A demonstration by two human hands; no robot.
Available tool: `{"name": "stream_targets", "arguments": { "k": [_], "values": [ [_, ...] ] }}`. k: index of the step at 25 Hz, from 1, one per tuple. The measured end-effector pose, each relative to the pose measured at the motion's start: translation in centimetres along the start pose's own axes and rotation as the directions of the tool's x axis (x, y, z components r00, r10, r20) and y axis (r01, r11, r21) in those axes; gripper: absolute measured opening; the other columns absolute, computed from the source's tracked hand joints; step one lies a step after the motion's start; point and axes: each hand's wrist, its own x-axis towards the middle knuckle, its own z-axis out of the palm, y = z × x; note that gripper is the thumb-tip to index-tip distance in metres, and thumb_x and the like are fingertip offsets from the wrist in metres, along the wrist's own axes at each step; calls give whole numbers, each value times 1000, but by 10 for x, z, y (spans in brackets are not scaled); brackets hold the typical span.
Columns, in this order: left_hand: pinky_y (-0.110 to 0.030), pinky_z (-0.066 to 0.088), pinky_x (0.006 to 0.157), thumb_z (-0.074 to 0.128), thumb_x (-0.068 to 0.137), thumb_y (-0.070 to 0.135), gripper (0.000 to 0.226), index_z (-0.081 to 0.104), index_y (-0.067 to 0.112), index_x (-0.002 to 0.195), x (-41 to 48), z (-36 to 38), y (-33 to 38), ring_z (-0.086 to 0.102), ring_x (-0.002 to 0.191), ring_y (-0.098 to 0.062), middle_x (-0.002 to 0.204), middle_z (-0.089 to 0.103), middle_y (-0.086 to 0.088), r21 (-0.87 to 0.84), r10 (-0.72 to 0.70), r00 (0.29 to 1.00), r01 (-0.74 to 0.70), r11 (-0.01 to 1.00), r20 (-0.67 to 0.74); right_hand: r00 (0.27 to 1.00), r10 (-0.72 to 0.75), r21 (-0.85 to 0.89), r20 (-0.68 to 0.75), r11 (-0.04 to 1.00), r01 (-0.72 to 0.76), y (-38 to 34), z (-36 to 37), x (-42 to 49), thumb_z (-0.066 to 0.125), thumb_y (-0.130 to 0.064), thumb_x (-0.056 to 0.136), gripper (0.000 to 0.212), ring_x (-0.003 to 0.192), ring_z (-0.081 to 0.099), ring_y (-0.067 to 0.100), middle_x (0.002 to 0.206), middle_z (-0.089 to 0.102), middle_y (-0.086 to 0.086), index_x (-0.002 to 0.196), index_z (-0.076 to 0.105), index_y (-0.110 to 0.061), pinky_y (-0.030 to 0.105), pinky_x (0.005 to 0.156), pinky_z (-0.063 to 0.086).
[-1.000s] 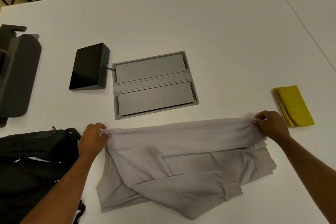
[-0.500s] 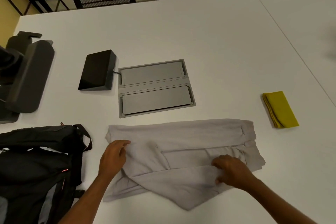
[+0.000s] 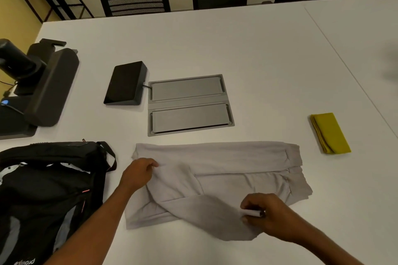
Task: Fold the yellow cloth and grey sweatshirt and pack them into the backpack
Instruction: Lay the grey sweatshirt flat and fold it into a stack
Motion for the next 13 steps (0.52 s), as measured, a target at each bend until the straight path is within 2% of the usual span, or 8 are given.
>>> {"name": "stream_targets", "arguments": {
  "k": [4,6,7,9,11,13],
  "values": [
    [-26,48,94,66,105,18,18,74,34,106,20,-10,15,70,109,-17,117,77,5,-51,-5,999,8,999,53,996,-73,207,-60,975,84,-46,-11,3,83,-26,92,9,95,73,14,100,77,-8,101,82,-27,21,80,56],
    [-28,47,94,60,109,37,14,74,34,107,27,-16,22,70,109,-18,114,78,5,-84,-44,994,53,995,100,982,29,411,-187,910,52,-51,-35,9,84,-17,90,5,92,74,15,96,78,3,95,83,-19,25,80,56],
    [-27,48,93,57,109,45,22,75,33,106,30,-19,24,71,109,-18,111,78,5,-129,-83,988,100,987,131,951,118,511,-286,858,47,-46,-49,13,83,-14,88,5,91,74,16,95,79,9,94,82,-15,27,81,57],
    [-27,49,92,51,101,71,48,81,34,97,37,-26,27,74,105,-16,99,81,8,-226,-142,975,179,958,171,827,325,620,-459,784,36,-16,-79,21,82,-11,88,11,93,75,19,99,80,13,98,82,-10,32,85,60],
    [-32,51,97,41,85,92,75,85,31,91,47,-29,30,75,100,-14,96,82,10,-242,-167,968,211,947,190,709,501,681,-496,731,-40,36,-100,31,82,-14,90,17,97,78,25,102,81,11,106,80,-9,38,85,63],
    [-37,46,106,36,91,91,79,84,30,101,57,-32,38,66,112,-14,114,75,13,-153,-194,953,233,960,233,619,641,710,-453,680,-185,98,-108,43,83,-19,90,23,103,76,34,105,80,13,110,78,-8,47,87,64]
  ]
}}
